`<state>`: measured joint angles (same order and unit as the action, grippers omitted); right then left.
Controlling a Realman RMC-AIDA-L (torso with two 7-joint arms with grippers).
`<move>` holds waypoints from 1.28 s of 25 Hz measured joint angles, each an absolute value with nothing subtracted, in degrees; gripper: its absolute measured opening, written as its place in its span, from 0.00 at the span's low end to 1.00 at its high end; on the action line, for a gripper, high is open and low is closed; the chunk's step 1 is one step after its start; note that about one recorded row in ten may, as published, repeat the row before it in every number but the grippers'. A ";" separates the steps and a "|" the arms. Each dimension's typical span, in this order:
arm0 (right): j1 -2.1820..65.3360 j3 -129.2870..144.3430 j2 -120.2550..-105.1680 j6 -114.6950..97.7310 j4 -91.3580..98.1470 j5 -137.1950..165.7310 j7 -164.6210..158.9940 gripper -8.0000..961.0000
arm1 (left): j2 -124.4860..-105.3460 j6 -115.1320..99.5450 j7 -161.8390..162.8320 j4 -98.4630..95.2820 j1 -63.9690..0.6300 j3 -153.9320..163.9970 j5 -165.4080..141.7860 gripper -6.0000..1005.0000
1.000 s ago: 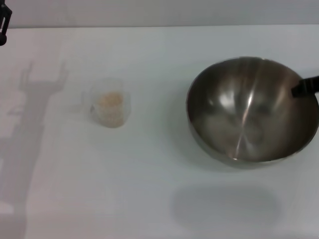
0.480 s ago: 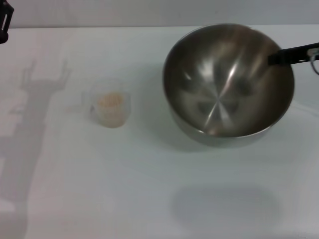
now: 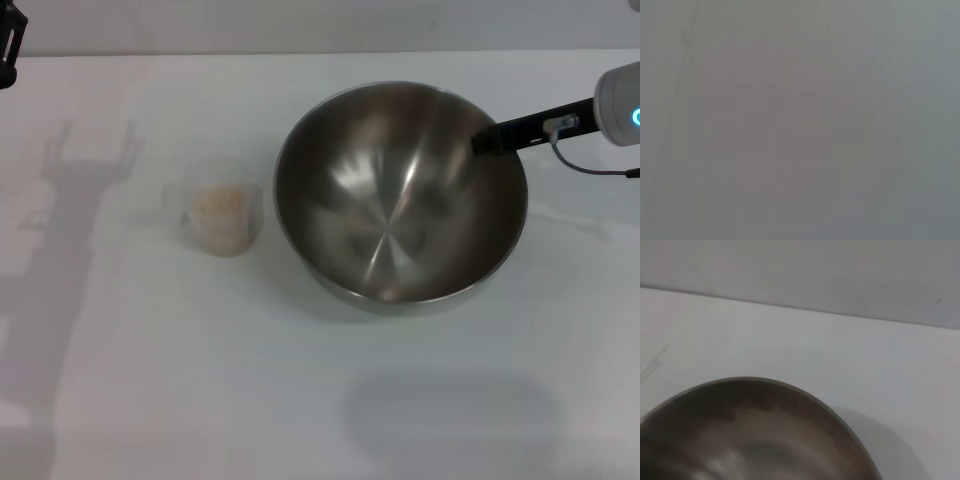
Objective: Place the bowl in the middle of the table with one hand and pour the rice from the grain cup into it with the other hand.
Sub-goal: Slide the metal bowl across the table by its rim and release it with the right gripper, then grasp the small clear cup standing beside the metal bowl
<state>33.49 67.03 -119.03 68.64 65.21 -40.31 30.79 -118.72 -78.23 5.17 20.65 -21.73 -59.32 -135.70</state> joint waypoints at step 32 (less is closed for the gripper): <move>25.50 84.07 -119.25 40.49 83.27 -35.43 30.78 0.48 | -118.82 -80.55 5.19 20.72 -20.39 -59.09 -135.71 0.80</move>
<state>25.50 84.07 -119.25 40.49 83.27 -35.43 30.78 -118.82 -80.55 5.19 20.72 -20.39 -59.09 -135.71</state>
